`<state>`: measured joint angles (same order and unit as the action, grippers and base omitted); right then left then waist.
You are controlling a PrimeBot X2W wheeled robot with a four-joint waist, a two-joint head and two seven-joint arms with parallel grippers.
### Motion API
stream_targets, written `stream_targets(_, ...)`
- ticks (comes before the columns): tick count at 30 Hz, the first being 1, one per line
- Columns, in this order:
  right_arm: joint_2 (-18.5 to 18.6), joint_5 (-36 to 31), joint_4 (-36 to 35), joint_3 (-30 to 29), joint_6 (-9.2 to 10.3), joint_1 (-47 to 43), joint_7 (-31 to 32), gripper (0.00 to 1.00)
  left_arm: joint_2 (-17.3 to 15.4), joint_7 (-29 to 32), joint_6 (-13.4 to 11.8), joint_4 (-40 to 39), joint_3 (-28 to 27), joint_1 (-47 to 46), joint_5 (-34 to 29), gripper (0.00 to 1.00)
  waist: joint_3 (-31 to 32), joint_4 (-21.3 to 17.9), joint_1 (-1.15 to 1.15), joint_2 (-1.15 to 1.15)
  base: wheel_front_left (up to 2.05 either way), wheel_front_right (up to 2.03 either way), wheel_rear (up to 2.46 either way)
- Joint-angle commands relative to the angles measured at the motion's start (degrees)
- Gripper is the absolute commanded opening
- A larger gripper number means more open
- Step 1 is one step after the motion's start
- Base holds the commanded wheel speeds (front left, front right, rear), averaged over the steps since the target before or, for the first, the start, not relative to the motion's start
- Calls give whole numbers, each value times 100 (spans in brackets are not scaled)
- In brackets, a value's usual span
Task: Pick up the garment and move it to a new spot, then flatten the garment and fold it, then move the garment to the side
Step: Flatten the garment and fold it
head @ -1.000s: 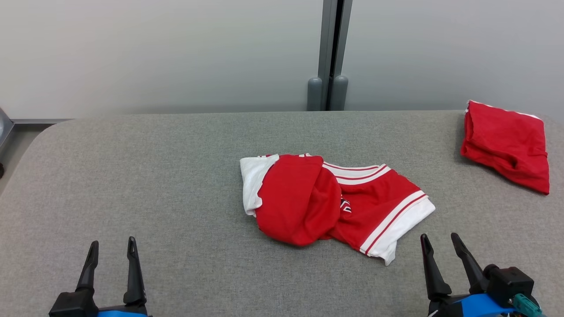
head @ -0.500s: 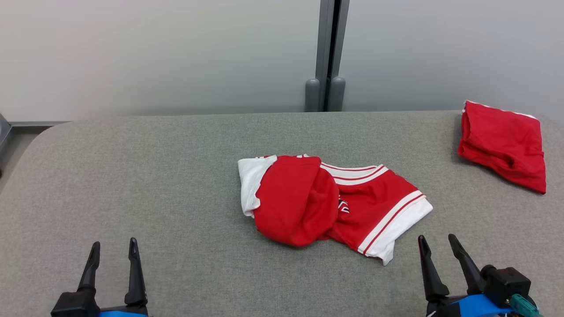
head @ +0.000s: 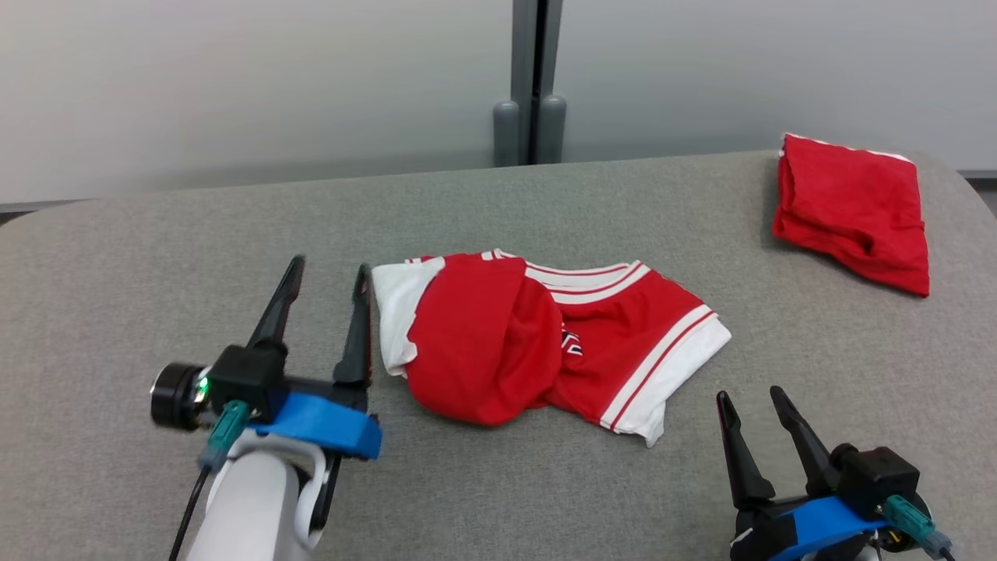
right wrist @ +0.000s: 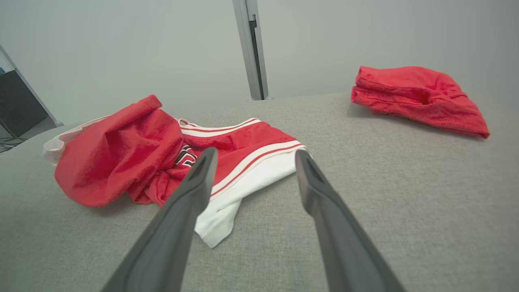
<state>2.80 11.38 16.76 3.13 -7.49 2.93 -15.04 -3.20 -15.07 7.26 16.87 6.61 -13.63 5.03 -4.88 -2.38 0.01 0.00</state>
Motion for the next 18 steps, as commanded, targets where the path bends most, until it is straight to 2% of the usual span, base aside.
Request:
stream_targets(1,19,-33,-29,2,-1,82,-21,100,-60,-15,24,102,178,-267,37,100,-51,-66,-1,0,0,0,0)
stream_targets(9,18,26,-65,22,-2,278,-21,100,-417,3,25,1436,1593,-1843,453,100,-423,-466,-1,0,0,0,0)
stream_targets(18,18,110,-132,-40,-1,424,-21,100,-446,371,25,2699,2746,-2482,1043,100,-764,-666,-1,0,0,0,0)
